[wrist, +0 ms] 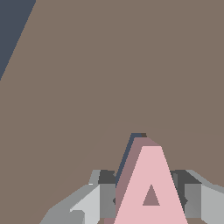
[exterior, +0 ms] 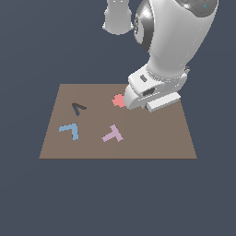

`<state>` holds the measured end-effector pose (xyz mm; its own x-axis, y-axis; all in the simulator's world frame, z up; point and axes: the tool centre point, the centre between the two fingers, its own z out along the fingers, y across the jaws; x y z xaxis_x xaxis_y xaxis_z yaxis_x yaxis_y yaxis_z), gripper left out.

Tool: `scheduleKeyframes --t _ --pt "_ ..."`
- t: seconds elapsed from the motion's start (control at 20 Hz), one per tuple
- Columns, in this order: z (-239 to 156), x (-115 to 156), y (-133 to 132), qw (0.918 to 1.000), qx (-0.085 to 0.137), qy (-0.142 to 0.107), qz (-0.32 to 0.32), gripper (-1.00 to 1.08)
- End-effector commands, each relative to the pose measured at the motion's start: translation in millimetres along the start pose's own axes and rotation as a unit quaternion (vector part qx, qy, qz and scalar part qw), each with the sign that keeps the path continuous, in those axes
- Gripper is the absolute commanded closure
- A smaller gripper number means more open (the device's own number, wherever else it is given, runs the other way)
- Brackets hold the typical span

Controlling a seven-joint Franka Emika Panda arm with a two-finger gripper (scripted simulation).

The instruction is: Insert a designated object into the corresponding slot on a board.

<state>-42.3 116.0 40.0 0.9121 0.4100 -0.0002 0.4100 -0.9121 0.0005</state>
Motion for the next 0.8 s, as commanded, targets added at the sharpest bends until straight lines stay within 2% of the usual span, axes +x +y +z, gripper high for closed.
scheduleKeyframes --t 0.0,0.65,0.7,0.75 --pt "-0.2 -0.1 -0.3 1.0000 0.000 0.000 0.003 1.08" --pt "10.0 0.6 0.5 1.0000 0.000 0.000 -0.002 1.08" --pt "10.0 0.6 0.5 1.0000 0.000 0.000 -0.002 -0.92" --pt "10.0 0.6 0.5 1.0000 0.000 0.000 -0.002 -0.92"
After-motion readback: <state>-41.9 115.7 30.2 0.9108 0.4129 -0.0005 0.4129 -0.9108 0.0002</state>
